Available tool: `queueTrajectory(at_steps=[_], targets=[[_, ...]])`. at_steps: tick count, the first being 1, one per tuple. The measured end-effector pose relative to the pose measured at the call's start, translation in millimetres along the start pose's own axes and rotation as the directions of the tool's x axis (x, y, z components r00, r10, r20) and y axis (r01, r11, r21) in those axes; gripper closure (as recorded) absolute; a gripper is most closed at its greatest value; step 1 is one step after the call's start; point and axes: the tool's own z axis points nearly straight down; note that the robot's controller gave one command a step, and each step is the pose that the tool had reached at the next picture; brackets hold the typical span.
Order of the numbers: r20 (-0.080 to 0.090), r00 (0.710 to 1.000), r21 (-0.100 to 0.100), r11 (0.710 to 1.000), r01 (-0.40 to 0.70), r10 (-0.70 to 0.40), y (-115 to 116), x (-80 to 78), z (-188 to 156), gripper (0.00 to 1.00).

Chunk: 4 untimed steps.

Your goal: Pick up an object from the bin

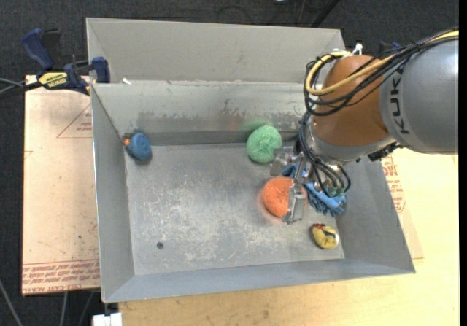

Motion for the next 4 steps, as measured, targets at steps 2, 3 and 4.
queueTrajectory(at_steps=[2,3,4], targets=[[0.007,0.995,0.000,0.995,0.099,-0.099,-2.0,-3.3,-0.7,0.00],[0.008,0.930,0.002,0.930,0.367,-0.367,-13.4,-11.7,9.0,0.00],[0.008,0.913,0.003,0.913,0.409,-0.409,-11.9,-28.9,13.2,0.00]])
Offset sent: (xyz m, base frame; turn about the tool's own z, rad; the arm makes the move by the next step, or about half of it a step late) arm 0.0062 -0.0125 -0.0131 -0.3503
